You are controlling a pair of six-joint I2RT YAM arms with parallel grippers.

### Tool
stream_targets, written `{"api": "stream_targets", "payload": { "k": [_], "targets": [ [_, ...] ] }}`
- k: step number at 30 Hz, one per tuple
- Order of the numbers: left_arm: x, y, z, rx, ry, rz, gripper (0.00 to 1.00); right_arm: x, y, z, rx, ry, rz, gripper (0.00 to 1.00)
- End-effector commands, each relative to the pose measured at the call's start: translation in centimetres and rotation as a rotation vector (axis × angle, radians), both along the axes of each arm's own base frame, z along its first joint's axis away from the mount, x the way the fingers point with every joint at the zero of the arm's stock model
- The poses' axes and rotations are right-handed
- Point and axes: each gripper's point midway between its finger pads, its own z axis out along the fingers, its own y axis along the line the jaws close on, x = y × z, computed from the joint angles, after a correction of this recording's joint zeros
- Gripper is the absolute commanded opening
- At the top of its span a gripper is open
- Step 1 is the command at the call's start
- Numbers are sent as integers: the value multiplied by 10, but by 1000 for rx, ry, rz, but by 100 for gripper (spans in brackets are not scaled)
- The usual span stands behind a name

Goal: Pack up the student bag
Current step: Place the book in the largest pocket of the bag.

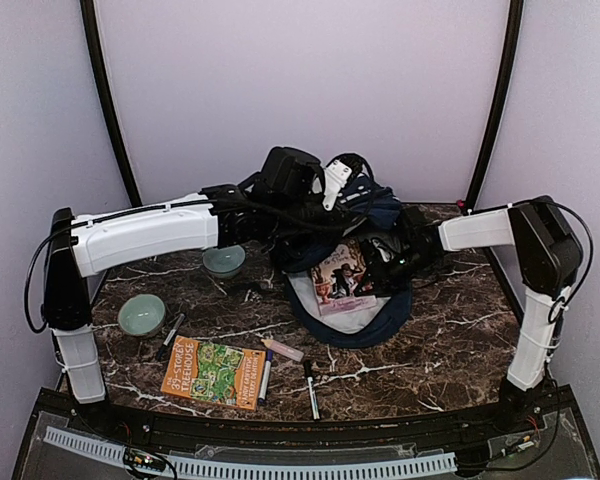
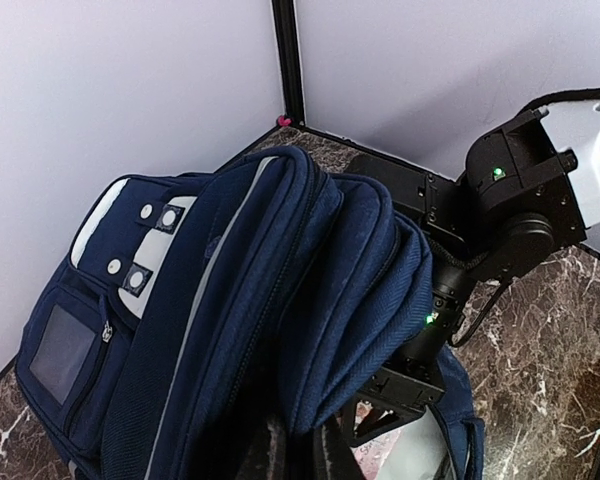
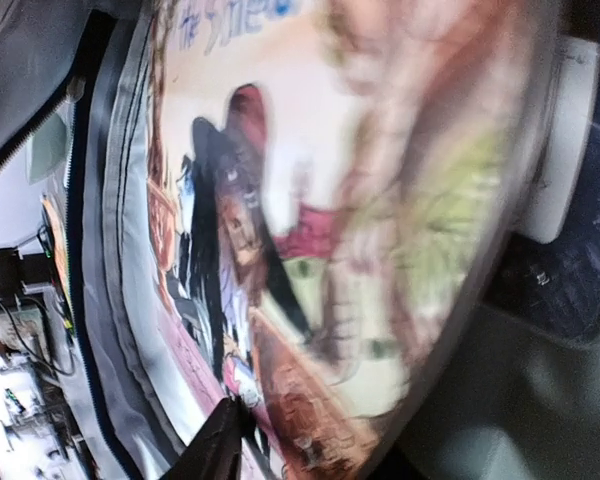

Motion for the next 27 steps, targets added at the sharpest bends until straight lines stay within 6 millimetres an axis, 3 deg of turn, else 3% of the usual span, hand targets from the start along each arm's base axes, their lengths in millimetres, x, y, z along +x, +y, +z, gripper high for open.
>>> {"api": "stream_targets", "payload": {
  "k": [1,10,14,16,27],
  "targets": [
    [-31,5,86,-192,-105,-84,0,-4,-6,21,-59,-144,97,37],
    [-43,27,67,-215,-79,-66,0,-31,-42,43,-192,-368,228,40],
    [-47,33,65,-222,-76,-64,0,-47,-53,31,-238,-362,300,43],
    [-48,33,63,-227,-65,-64,0,-59,-54,23,-223,-346,331,42],
    [-53,27,51,-254,-4,-90,0,-107,-46,68,-127,-698,528,38]
  ]
}}
